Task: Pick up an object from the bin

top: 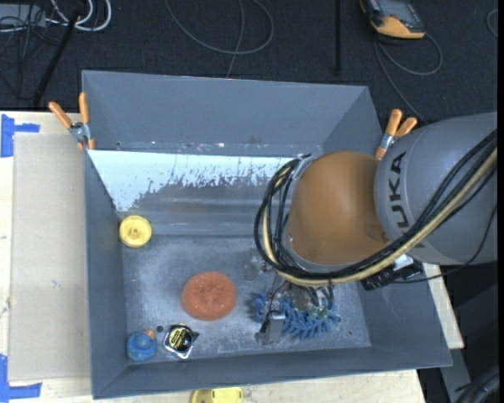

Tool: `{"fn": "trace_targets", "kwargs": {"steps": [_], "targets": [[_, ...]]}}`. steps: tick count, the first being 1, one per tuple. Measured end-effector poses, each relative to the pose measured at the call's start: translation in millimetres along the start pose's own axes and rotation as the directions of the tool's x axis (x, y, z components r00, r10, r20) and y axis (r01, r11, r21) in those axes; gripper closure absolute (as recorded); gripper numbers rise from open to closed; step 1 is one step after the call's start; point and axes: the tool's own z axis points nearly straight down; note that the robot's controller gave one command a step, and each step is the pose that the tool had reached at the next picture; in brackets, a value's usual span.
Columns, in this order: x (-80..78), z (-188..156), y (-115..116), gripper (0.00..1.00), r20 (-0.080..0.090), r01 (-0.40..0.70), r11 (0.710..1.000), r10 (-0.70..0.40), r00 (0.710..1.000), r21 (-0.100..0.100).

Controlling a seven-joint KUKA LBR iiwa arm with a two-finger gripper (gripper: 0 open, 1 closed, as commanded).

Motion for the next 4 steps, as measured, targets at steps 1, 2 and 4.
{"fn": "trace_targets", "kwargs": {"steps": [1,2,4], "targets": [[-1.6,-4,0,0.0,0.008,-0.003,1.0,0.003,1.0,-0.001],[-7.6,46,-22,0.0,0.015,0.02,1.0,-0.02,1.0,-0.001],[9.8,81,-117,1.0,0.01,0.059,0.998,-0.059,0.998,0.0]]}}
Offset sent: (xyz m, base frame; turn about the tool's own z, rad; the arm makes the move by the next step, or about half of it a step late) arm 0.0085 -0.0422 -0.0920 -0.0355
